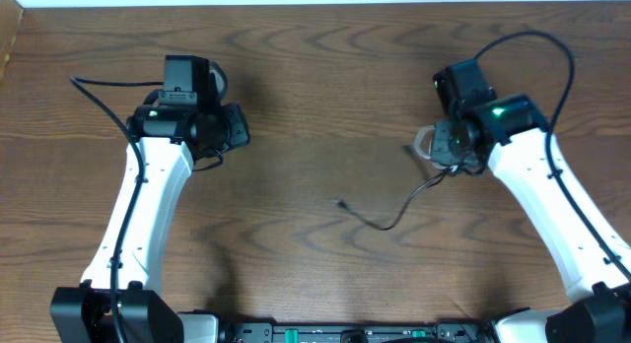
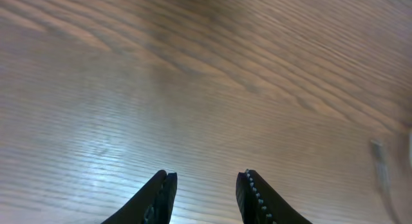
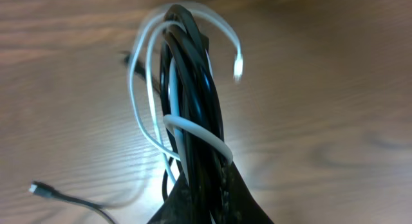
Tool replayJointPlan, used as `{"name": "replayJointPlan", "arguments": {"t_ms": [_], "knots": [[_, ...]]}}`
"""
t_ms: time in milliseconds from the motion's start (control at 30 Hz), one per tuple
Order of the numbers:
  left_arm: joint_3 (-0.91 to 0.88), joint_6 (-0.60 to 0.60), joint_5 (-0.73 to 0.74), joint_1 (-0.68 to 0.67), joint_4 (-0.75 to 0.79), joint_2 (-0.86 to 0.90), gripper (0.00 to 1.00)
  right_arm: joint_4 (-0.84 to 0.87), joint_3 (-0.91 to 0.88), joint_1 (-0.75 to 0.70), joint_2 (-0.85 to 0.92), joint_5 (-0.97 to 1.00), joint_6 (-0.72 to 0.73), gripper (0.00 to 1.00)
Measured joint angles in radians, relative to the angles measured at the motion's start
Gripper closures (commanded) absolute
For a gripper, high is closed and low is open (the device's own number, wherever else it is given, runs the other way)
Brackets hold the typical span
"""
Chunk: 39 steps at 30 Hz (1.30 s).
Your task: Untangle cables
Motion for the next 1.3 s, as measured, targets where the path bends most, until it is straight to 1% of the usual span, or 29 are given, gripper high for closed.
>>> {"name": "replayJointPlan", "arguments": {"t_ms": [133, 267, 367, 500, 567, 600, 633, 667, 733, 767, 800, 867, 1067, 1200, 1300], "knots": [[0.000, 0.002, -0.011, 0.005, -0.003, 0.000, 0.64, -0.093, 0.116, 0.000, -0.009, 0.091, -0.007, 0.99], [0.000, 0.002, 0.005, 0.005, -0.003, 0.000, 0.64, -0.138, 0.129, 0.026, -0.007, 0.128, -0.009, 0.99], [0.000, 0.002, 0.017, 0.005, -0.003, 0.000, 0.65, -0.140, 0.131, 0.091, 0.066, 0.145, -0.008, 0.99], [0.000, 0.002, 0.020, 0.005, -0.003, 0.000, 0.64, -0.095, 0.132, 0.191, 0.254, 0.161, 0.020, 0.94], [0.000, 0.002, 0.021, 0.005, -0.004, 0.000, 0.64, -0.053, 0.132, 0.239, 0.349, 0.151, 0.038, 0.87], [0.000, 0.002, 0.021, 0.005, -0.003, 0.000, 0.64, -0.017, 0.131, 0.270, 0.394, 0.122, 0.047, 0.75], [0.000, 0.002, 0.021, 0.005, -0.003, 0.000, 0.65, -0.006, 0.131, 0.283, 0.409, 0.106, 0.051, 0.67], [0.000, 0.002, 0.021, 0.005, -0.003, 0.000, 0.64, 0.022, 0.129, 0.296, 0.415, 0.079, 0.045, 0.56], [0.000, 0.002, 0.022, 0.005, -0.003, 0.000, 0.64, 0.071, 0.129, 0.315, 0.412, 0.015, 0.029, 0.46], [0.000, 0.002, 0.024, 0.005, -0.003, 0.000, 0.64, 0.081, 0.130, 0.318, 0.411, -0.009, 0.022, 0.36], [0.000, 0.002, 0.029, 0.005, -0.003, 0.000, 0.64, 0.097, 0.134, 0.319, 0.410, -0.049, 0.011, 0.34], [0.000, 0.001, 0.040, 0.005, -0.003, 0.000, 0.64, 0.116, 0.146, 0.314, 0.410, -0.121, -0.018, 0.32], [0.000, 0.002, 0.065, 0.005, -0.003, 0.000, 0.64, 0.136, 0.217, 0.251, 0.406, -0.335, -0.091, 0.33], [0.000, 0.001, 0.097, -0.010, -0.003, 0.000, 0.64, 0.145, 0.237, 0.167, 0.401, -0.426, -0.116, 0.33], [0.000, -0.005, 0.113, -0.055, -0.002, 0.012, 0.65, 0.142, 0.237, 0.101, 0.401, -0.454, -0.126, 0.34]]}}
